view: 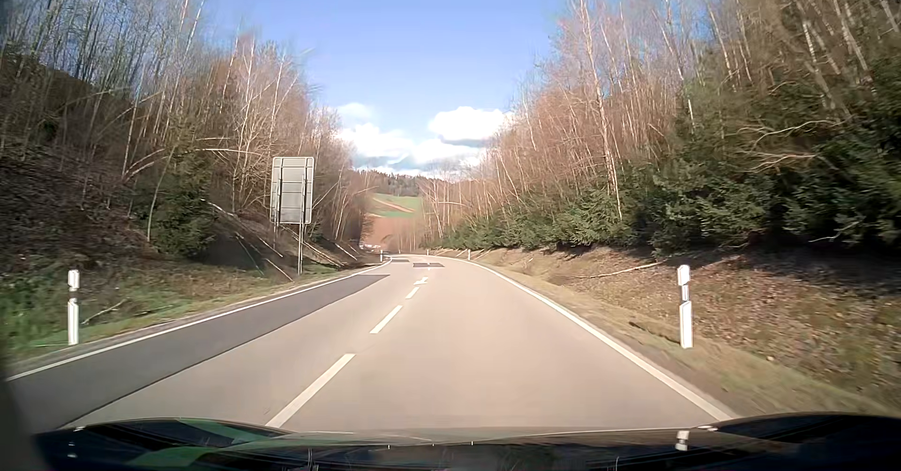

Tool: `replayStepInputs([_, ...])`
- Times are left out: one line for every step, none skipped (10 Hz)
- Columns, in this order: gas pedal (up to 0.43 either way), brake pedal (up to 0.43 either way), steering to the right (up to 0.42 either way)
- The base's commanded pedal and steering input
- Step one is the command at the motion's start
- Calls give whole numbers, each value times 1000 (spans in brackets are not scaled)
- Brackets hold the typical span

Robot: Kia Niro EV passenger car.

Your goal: Follow the waypoints while adhering to traffic rules and regulations

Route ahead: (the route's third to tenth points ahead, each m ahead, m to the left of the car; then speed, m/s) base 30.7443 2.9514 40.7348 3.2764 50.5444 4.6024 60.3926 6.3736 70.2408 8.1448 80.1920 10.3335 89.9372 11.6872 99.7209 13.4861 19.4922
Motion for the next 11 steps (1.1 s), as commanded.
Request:
replayStepInputs([0,0,-11])
replayStepInputs([0,0,-11])
replayStepInputs([0,0,-11])
replayStepInputs([0,0,-11])
replayStepInputs([0,0,-12])
replayStepInputs([0,0,-13])
replayStepInputs([0,0,-14])
replayStepInputs([0,0,-16])
replayStepInputs([0,0,-16])
replayStepInputs([0,0,-18])
replayStepInputs([0,0,-17])
